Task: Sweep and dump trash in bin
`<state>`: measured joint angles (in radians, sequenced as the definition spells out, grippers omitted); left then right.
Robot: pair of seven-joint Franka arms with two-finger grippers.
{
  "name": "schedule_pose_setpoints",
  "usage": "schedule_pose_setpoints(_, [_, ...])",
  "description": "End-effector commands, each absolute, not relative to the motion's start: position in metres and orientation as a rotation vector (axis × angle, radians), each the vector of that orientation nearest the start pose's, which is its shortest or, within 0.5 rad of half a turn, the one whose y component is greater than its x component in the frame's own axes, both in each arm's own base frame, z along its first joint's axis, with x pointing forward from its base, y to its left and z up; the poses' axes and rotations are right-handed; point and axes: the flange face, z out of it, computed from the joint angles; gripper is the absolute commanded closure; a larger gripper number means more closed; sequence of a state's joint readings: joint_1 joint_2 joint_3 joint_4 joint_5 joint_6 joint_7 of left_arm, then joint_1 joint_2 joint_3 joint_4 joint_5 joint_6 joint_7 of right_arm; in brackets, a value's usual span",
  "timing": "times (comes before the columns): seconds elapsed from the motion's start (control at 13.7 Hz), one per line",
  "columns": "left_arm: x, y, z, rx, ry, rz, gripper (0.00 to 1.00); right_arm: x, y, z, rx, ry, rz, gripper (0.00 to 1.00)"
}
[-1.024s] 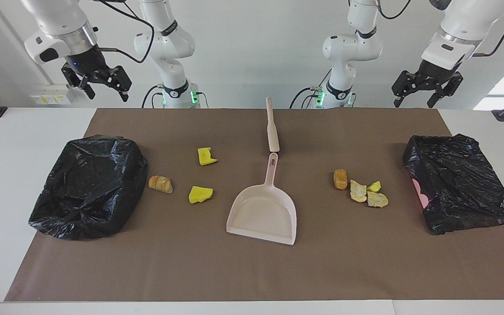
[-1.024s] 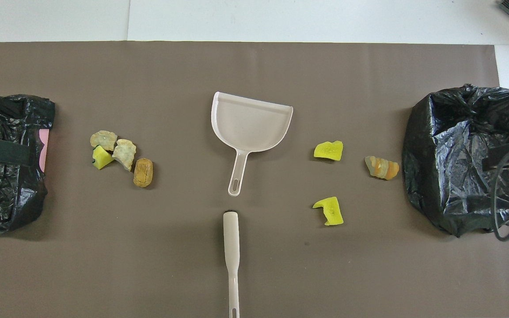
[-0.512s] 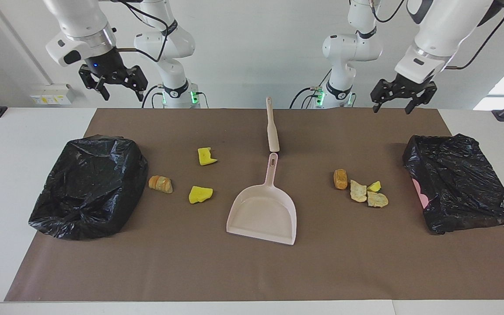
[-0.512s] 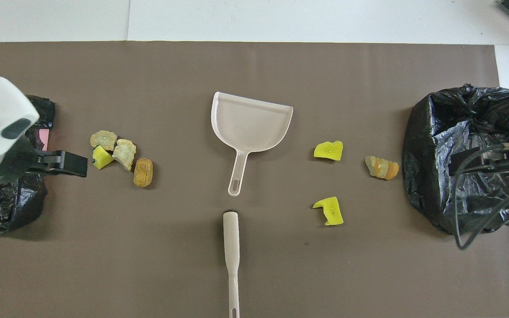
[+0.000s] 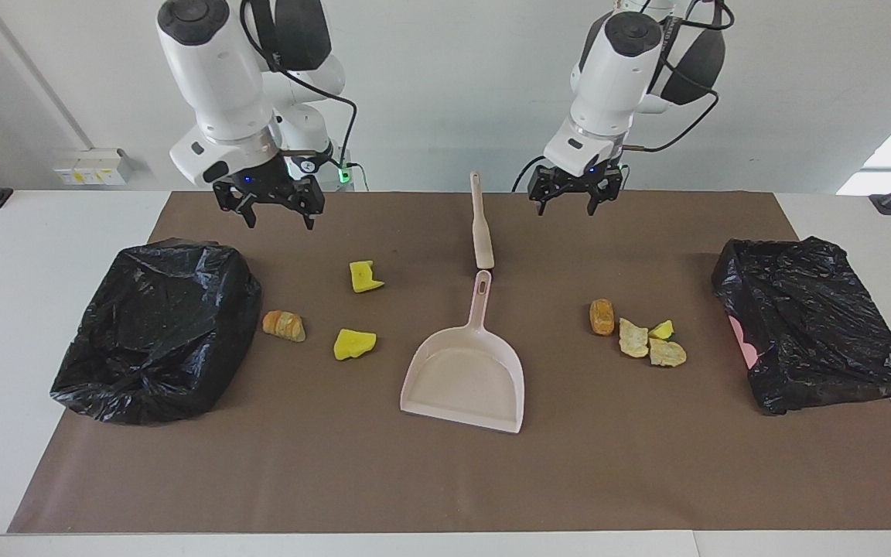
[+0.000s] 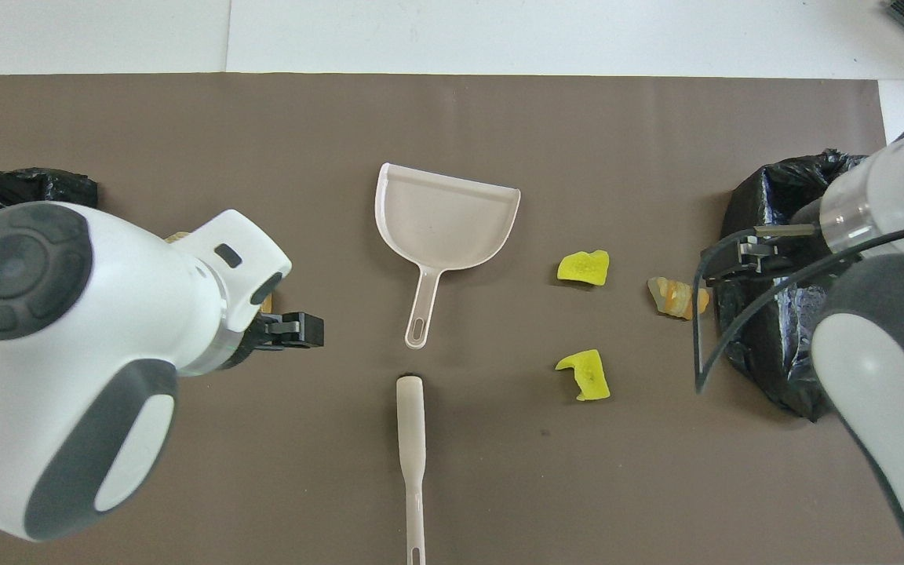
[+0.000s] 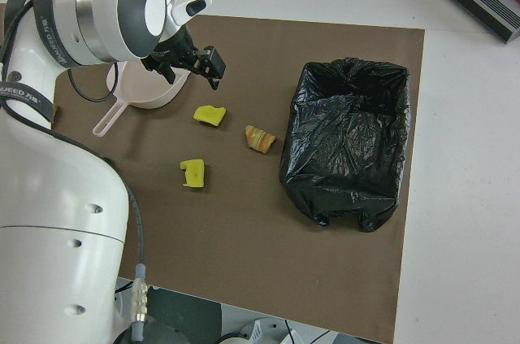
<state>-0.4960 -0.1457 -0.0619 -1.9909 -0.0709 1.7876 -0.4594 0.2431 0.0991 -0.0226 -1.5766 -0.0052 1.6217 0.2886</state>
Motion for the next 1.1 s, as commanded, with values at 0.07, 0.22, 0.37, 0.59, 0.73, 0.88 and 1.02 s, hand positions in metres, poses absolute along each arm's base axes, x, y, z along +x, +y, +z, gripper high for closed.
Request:
schedule_pose_setpoints(0.07, [0.352, -0.315, 0.47, -3.143, 0.239, 0.166, 0.0, 0.59, 0.196, 0.523, -3.104, 0.255, 0.063, 0.0])
schedule_pose_setpoints(0.22, [0.315, -0.35, 0.428, -3.157, 0.274, 0.115, 0.0, 0.597, 0.235, 0.494, -3.074, 0.327, 0.049, 0.0])
schedule_pose_setpoints(0.37, [0.292, -0.361, 0.395, -3.153, 0.337, 0.102, 0.0, 0.604, 0.269, 0.467, -3.082, 0.396, 0.061, 0.0])
schedule_pose_setpoints(0.59, [0.272, -0.365, 0.375, -3.126, 0.366, 0.149, 0.0, 0.61, 0.304, 0.446, -3.057, 0.498, 0.033, 0.0])
schedule_pose_setpoints(0.73, [0.246, -0.376, 0.359, -3.156, 0.352, 0.177, 0.0, 0.602, 0.339, 0.424, -3.04, 0.555, 0.035, 0.0])
schedule_pose_setpoints(0.88, [0.245, -0.373, 0.351, -3.178, 0.331, 0.145, 0.0, 0.596, 0.374, 0.404, -3.031, 0.619, 0.036, 0.0])
schedule_pose_setpoints(1.02, [0.233, -0.373, 0.339, -3.152, 0.361, 0.171, 0.0, 0.594, 0.402, 0.393, -3.021, 0.659, 0.033, 0.0])
